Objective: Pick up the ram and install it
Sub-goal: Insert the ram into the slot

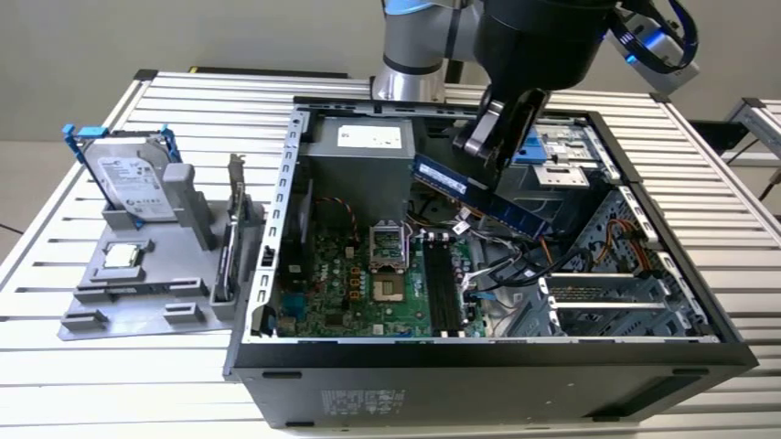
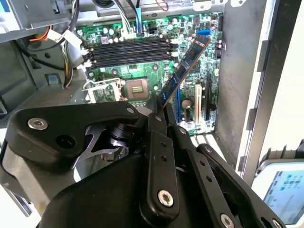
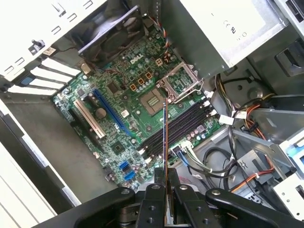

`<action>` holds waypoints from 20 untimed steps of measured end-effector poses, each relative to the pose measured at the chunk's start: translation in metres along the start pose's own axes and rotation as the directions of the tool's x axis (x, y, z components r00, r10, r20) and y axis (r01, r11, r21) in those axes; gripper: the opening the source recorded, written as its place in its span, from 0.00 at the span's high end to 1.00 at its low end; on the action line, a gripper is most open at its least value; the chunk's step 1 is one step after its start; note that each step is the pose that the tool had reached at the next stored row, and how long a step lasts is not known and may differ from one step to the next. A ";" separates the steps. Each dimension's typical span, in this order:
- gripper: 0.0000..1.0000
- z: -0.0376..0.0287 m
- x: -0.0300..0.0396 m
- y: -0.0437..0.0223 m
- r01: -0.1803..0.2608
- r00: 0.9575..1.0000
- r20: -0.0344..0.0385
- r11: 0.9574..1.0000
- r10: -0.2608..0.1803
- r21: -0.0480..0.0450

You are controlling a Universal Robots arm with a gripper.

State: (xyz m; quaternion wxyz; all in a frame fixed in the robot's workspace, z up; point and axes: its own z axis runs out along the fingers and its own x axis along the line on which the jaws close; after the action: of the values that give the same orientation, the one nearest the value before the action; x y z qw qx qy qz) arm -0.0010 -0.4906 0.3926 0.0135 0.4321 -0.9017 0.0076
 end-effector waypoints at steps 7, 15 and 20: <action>1.00 -0.0001 0.0000 0.0000 -0.038 0.999 -0.001 0.999 0.038 -0.001; 1.00 0.0000 0.0000 0.0000 -0.077 0.997 -0.002 0.997 0.077 -0.001; 1.00 0.0000 0.0000 0.0000 -0.109 0.994 -0.003 0.994 0.109 -0.001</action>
State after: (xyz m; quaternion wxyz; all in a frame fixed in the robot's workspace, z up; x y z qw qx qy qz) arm -0.0010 -0.4906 0.3925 0.0146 0.3824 -0.9239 0.0083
